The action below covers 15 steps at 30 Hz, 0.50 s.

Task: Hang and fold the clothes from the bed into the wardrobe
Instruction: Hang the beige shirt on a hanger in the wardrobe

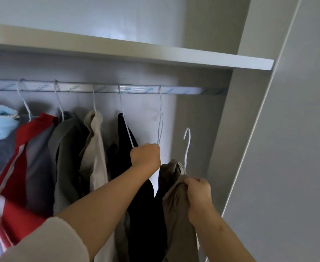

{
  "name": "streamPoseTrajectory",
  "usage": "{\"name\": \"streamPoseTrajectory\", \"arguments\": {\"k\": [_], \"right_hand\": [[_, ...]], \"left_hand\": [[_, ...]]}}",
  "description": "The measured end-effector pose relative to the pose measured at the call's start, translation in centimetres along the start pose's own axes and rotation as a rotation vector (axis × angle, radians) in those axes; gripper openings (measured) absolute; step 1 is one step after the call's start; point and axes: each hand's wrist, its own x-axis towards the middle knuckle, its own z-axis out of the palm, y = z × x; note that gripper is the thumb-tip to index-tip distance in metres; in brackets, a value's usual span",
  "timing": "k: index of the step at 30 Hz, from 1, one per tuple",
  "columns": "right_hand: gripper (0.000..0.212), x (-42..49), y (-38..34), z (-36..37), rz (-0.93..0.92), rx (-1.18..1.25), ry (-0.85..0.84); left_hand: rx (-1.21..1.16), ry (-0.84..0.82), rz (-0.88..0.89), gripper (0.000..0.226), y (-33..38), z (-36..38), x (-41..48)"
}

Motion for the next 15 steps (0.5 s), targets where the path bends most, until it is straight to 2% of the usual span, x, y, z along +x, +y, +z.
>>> {"name": "streamPoseTrajectory", "arguments": {"k": [1, 3, 5, 6, 8, 13, 15], "right_hand": [[0.011, 0.0, 0.0, -0.6, 0.007, 0.005, 0.004], [0.005, 0.0, 0.1, -1.6, 0.02, 0.01, 0.016], [0.007, -0.3, 0.2, -2.5, 0.02, 0.014, 0.026], [0.007, -0.5, 0.3, -2.8, 0.02, 0.016, 0.028], [0.006, -0.9, 0.4, -3.2, 0.026, 0.019, 0.032], [0.006, -1.0, 0.7, -3.2, 0.053, -0.034, -0.013], [0.006, -1.1, 0.7, -2.5, 0.053, -0.062, -0.044]], "left_hand": [[-0.078, -0.047, 0.01, 0.021, 0.7, -0.1, 0.1], [-0.454, -0.191, 0.08, 0.005, 1.6, 0.3, 0.5], [-0.851, -0.39, 0.15, 0.038, 2.4, 0.9, 0.4], [-0.894, -0.437, 0.182, 0.053, 2.6, 1.2, 0.2], [-0.776, -0.35, 0.262, 0.06, 2.4, 1.9, 0.3], [-0.403, 0.159, 0.268, 0.035, 0.4, 1.8, 0.1], [-0.232, 0.292, 0.232, 0.03, -1.0, 1.7, -0.2]]}}
